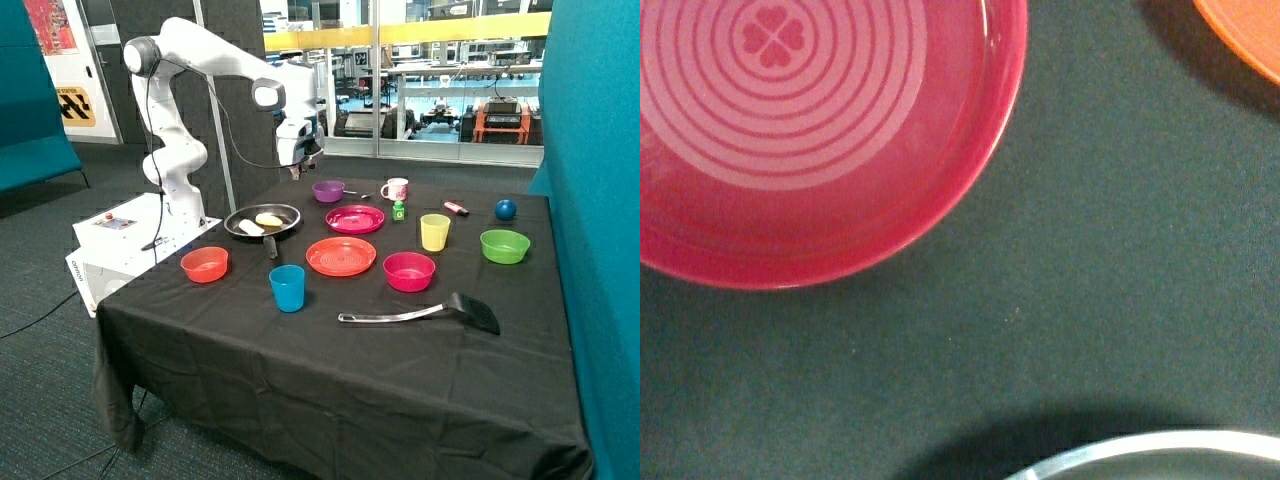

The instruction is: Serve the vegetables in different plates

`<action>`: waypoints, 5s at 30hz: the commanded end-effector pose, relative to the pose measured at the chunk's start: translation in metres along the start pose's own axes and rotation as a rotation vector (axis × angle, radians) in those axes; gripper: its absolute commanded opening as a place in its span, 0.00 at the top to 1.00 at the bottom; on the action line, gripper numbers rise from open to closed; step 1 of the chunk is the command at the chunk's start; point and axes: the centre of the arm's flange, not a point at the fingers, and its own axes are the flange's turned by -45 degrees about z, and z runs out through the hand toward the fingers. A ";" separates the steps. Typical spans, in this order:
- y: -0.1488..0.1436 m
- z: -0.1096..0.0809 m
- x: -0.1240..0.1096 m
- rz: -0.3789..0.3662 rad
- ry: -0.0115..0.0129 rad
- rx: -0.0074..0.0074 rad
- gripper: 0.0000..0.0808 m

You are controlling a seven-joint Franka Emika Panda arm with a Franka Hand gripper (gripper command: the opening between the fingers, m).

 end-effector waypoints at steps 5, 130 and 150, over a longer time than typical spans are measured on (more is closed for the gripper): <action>0.004 0.005 -0.003 0.026 -0.0022 -0.0002 0.35; 0.077 0.165 -0.187 0.102 -0.0022 -0.0003 0.33; 0.074 0.170 -0.186 0.087 -0.0022 -0.0003 0.35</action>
